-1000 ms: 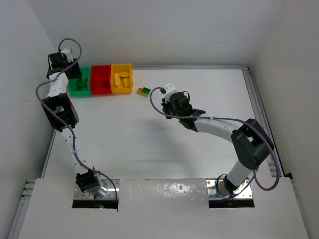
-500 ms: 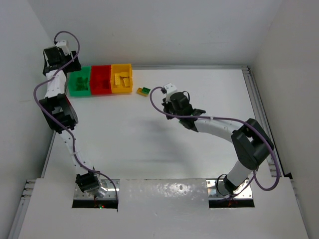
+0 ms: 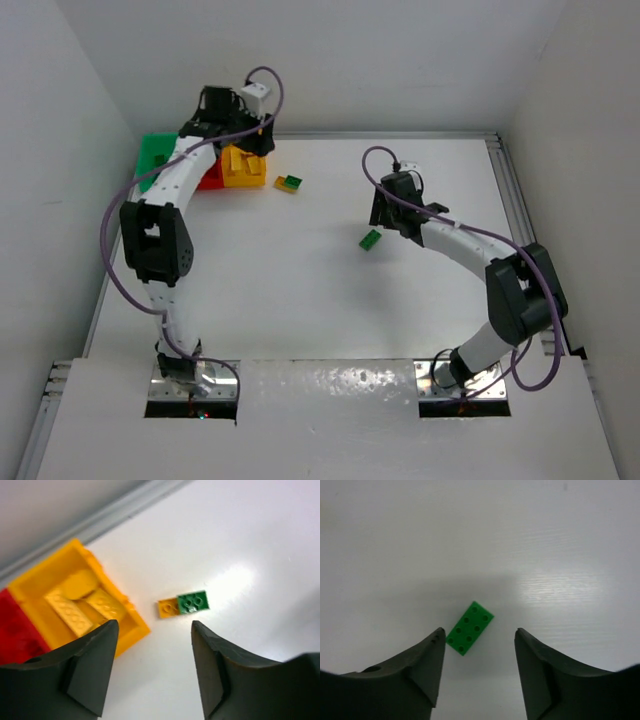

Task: Sort the legos into containers by color

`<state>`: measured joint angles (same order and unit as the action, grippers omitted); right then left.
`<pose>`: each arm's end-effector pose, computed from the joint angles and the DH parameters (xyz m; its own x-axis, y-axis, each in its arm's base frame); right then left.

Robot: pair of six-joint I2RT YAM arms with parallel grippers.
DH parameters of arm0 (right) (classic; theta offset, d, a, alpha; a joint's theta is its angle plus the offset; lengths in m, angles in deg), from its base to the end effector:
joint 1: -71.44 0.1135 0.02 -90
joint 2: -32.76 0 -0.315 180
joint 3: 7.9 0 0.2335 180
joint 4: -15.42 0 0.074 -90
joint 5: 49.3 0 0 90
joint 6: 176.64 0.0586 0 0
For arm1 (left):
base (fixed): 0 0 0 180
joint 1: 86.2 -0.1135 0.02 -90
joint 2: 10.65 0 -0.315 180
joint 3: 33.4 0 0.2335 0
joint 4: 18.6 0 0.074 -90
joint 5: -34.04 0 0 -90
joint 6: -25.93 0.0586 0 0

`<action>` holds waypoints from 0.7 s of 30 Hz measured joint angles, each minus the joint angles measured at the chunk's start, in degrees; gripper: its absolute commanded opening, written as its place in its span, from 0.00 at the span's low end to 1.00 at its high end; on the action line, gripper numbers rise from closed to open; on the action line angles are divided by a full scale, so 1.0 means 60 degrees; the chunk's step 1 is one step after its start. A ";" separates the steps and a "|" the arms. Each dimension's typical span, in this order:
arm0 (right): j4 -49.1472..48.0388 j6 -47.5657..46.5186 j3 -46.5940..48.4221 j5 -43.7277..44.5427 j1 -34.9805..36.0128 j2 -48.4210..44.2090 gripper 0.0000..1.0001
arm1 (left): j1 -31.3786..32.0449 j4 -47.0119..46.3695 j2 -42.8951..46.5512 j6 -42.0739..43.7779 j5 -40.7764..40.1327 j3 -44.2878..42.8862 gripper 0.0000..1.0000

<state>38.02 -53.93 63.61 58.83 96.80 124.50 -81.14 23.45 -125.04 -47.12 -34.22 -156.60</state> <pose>0.3185 0.1308 0.2594 -0.6254 0.2719 -0.7314 0.1630 0.9622 0.2183 0.4844 -0.0647 0.3658 -0.4084 0.3080 -0.8592 0.5327 0.8448 0.0496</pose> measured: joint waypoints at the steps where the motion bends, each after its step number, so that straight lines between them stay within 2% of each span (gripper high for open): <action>1: 0.0229 0.0171 0.0000 0.0215 -0.0040 -0.0040 0.65 | 0.0299 0.0171 -0.0062 0.0073 -0.0098 0.0055 0.61; 5: 0.0761 0.0678 0.0000 0.0827 0.0051 -0.0109 0.66 | 0.1297 0.0616 -0.0470 0.0667 -0.1060 0.0069 0.69; 7: 0.0831 0.0823 -0.0004 0.0969 0.0095 -0.0120 0.67 | 0.1745 0.0769 -0.0801 0.0903 -0.1643 -0.0051 0.76; 12: 0.0907 0.0878 -0.0058 0.1056 0.0109 -0.0237 0.67 | 0.2470 0.1362 -0.2721 0.0933 -0.2798 -0.1847 0.85; 16: 0.0874 0.0845 -0.0339 0.1064 0.0109 -0.0488 0.67 | 0.2452 0.1523 -0.3410 0.0951 -0.3351 -0.2025 0.83; 21: 0.0874 0.0823 -0.0488 0.1060 0.0109 -0.0561 0.67 | 0.2444 0.1450 -0.3493 0.1169 -0.3752 -0.1942 0.76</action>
<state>43.26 -48.99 60.68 65.19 97.46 121.13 -66.47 32.15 -146.00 -40.11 -56.74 -168.25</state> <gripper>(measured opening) 0.669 0.786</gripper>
